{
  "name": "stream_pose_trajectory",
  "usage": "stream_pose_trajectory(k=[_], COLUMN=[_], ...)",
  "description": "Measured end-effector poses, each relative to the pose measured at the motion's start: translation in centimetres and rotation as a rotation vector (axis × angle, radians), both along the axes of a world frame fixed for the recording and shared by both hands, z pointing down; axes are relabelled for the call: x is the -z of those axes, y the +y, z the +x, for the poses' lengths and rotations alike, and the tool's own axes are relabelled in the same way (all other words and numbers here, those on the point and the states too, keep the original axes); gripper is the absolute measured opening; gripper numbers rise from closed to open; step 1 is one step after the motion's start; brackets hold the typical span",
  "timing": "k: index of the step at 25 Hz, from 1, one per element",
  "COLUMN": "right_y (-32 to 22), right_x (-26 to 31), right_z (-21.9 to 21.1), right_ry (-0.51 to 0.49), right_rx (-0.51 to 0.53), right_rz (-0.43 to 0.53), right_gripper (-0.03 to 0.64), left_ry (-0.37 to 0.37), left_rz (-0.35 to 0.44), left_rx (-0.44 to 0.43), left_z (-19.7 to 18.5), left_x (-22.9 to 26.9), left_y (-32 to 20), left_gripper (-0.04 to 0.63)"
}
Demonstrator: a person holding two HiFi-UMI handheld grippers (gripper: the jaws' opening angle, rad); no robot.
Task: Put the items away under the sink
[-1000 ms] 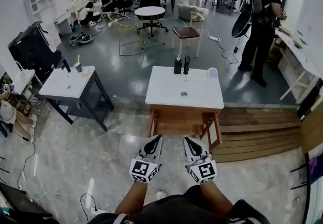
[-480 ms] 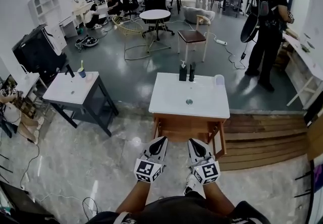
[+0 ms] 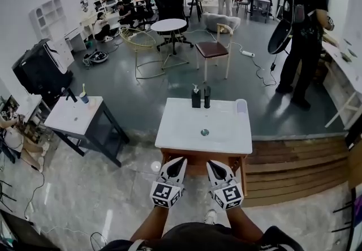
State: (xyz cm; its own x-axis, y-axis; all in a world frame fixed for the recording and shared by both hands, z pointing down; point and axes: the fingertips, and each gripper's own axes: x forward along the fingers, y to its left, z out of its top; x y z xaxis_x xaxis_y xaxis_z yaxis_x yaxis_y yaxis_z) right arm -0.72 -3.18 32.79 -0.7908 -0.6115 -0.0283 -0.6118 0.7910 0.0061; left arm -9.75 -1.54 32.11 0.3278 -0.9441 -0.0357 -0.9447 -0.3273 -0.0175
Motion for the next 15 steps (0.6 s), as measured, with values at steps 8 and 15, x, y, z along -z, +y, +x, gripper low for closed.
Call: stream_pose_trajectory(k=[8,15], right_y=[-7.4,-10.4], right_x=[-1.1,-1.8], right_z=[3.8,6.4], right_ry=[-0.017,-0.014], right_rx=[0.001,0.0], right_rz=[-0.032,-0.049], right_gripper=[0.023,0.023], left_ry=[-0.02,-0.014], left_rz=[-0.027,-0.033], left_rx=[0.002,0.032], left_z=[3.8,5.3], left_x=[-0.9,-1.3], left_y=[-7.5,-10.2], left_gripper=[0.006,0.006])
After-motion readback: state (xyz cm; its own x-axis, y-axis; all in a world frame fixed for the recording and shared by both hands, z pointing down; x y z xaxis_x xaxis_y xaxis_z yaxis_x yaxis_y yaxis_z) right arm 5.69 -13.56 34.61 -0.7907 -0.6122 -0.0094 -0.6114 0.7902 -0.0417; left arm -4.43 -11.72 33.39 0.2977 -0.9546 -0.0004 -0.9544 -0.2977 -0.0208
